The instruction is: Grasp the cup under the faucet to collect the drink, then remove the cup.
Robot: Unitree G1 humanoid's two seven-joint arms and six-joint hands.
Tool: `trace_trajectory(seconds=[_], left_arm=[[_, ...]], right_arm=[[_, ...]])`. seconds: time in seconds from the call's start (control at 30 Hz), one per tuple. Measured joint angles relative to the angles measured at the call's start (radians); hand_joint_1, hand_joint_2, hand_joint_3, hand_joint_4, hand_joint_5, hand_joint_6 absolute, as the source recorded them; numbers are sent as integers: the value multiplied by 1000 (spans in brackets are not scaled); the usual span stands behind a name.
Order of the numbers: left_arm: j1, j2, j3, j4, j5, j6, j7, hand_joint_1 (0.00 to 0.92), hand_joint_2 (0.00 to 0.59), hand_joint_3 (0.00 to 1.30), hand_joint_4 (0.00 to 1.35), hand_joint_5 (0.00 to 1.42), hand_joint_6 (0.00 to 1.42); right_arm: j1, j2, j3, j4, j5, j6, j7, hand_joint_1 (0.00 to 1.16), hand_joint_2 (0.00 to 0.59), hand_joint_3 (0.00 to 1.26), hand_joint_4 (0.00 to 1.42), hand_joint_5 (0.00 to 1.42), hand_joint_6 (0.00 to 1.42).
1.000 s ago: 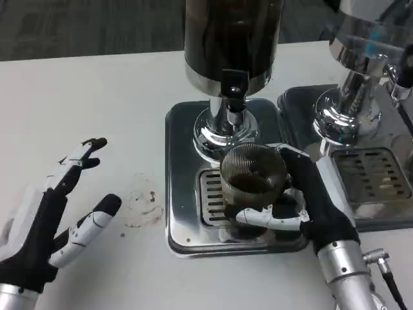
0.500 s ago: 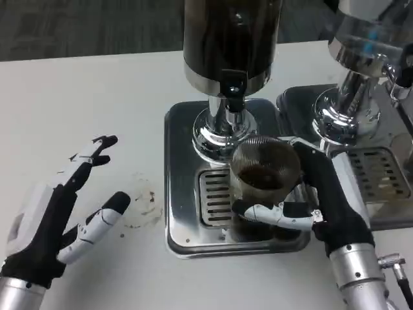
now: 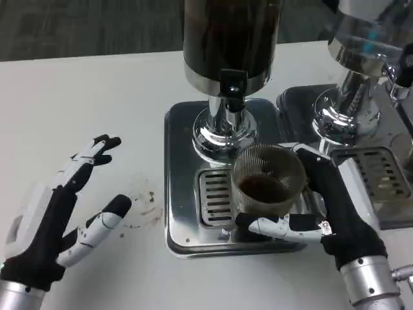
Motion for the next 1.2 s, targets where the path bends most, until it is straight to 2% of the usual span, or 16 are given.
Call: trace_trajectory(seconds=[0.17,0.3,0.57,0.7,0.87,1.2], left_arm=[[52,13,9,-72,39,8,9,0,177,148,0,170,42],[116,42,17,-130,84,17,15,0,172,145,0,158,30],[244,94,62,-256,159,24,30,0,163,70,0,74,0],[307,125,91,-325,188,37,30,0,162,58,0,61,0],[366,127,102,-374,189,45,30,0,162,57,0,59,0],[391,104,93,-436,211,88,30,0,162,55,0,59,0]], right_arm=[[49,-3,1,-58,5,3,38,1034,78,810,824,809,863],[89,-8,4,-105,24,12,86,1034,78,810,834,812,864],[133,-45,9,-229,61,46,203,1034,78,810,834,812,865],[145,-62,10,-264,69,56,236,1034,78,810,834,812,865],[167,-66,12,-288,79,56,260,1034,78,810,834,812,871],[181,-72,24,-319,83,57,284,1034,80,810,834,812,887]])
